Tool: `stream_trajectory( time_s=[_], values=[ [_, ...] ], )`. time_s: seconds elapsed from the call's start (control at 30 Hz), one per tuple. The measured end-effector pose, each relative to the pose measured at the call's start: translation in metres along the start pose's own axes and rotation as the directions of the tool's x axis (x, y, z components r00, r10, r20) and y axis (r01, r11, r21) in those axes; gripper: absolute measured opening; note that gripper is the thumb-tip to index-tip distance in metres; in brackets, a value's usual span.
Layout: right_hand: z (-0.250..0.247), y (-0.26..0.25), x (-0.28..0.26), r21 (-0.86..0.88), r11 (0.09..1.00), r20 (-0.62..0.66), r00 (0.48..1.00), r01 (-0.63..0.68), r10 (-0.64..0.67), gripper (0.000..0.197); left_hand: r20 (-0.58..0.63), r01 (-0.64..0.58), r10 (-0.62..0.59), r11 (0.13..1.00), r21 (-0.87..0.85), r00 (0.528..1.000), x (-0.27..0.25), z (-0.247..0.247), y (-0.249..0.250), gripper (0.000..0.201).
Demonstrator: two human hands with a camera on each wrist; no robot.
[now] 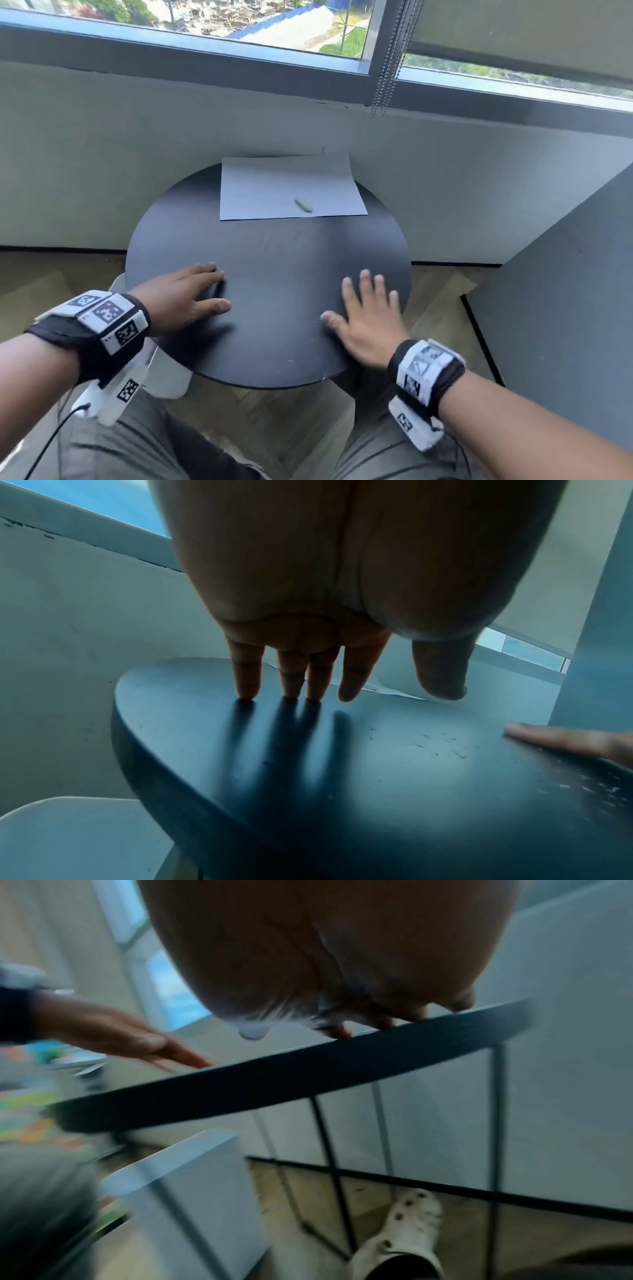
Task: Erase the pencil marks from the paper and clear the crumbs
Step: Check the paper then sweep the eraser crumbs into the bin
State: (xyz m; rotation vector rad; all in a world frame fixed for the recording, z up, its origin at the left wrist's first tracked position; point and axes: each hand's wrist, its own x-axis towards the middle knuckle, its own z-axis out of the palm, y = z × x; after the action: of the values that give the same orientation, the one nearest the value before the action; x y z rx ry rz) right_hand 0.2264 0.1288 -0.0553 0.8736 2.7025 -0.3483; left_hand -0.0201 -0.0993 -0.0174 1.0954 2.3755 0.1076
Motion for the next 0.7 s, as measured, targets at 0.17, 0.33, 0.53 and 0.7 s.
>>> stream_trajectory(
  time_s=[0.17, 0.33, 0.53, 0.7],
  values=[
    [-0.028, 0.024, 0.003, 0.228, 0.940, -0.026, 0.967, 0.252, -0.253, 0.102, -0.015, -0.005, 0.005, 1.000, -0.008, 1.000, -0.003, -0.002, 0.003, 0.074],
    [-0.046, 0.065, 0.059, 0.054, 0.994, -0.038, 0.994, -0.096, 0.098, 0.088, -0.094, 0.045, -0.047, 0.999, -0.021, 0.994, -0.009, 0.001, 0.005, 0.075],
    [0.010, -0.050, -0.015, 0.004, 0.990, 0.002, 0.990, 0.144, -0.144, 0.090, -0.044, 0.123, -0.123, 0.992, -0.007, 0.991, -0.015, 0.009, 0.004, 0.083],
    [0.000, -0.071, -0.048, 0.176, 0.891, 0.016, 0.903, 0.419, -0.428, 0.097, -0.074, 0.109, -0.113, 0.993, -0.049, 0.991, -0.020, 0.007, 0.008, 0.077]
  ],
)
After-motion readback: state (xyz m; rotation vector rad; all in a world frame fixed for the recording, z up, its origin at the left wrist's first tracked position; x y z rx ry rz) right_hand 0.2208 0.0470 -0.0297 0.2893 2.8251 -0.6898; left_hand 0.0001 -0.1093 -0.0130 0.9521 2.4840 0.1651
